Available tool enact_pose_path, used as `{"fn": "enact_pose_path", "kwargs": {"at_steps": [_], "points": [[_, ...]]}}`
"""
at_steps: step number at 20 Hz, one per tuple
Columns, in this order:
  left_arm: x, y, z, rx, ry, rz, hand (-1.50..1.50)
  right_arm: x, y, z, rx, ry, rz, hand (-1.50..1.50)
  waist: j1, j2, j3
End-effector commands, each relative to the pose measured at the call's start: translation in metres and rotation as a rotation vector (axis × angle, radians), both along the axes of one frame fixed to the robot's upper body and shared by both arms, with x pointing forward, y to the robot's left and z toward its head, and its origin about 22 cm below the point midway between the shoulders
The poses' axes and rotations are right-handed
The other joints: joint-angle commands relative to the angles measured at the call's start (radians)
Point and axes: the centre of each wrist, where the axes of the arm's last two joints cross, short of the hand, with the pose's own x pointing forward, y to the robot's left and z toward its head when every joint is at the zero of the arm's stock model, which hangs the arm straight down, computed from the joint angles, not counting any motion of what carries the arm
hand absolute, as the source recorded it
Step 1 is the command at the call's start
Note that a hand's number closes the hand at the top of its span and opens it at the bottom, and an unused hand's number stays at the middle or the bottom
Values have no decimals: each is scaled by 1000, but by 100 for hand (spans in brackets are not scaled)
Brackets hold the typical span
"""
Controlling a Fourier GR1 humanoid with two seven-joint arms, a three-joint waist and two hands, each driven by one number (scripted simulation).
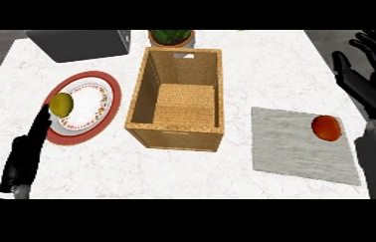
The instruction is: Pick the tomato from the placemat and place it in the basket
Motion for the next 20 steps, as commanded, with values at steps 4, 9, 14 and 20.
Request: {"fn": "enact_pose_path", "kwargs": {"at_steps": [4, 9, 14, 20], "points": [[-36, 24, -27, 30, 193, 123, 0, -62, -108, -50, 380, 143, -942, -150, -97, 14, -13], [-33, 13, -25, 44, 197, 72, 0, -140, -125, -118, 511, 549, -1134, -150, -28, 12, -22], [-31, 5, -25, 39, 220, 47, 0, -176, -98, -95, 402, 673, -681, -150, 8, 4, -21], [-29, -6, -21, 53, 235, 6, 0, -254, -85, -44, 311, 619, -548, -150, 48, 9, -17]]}}
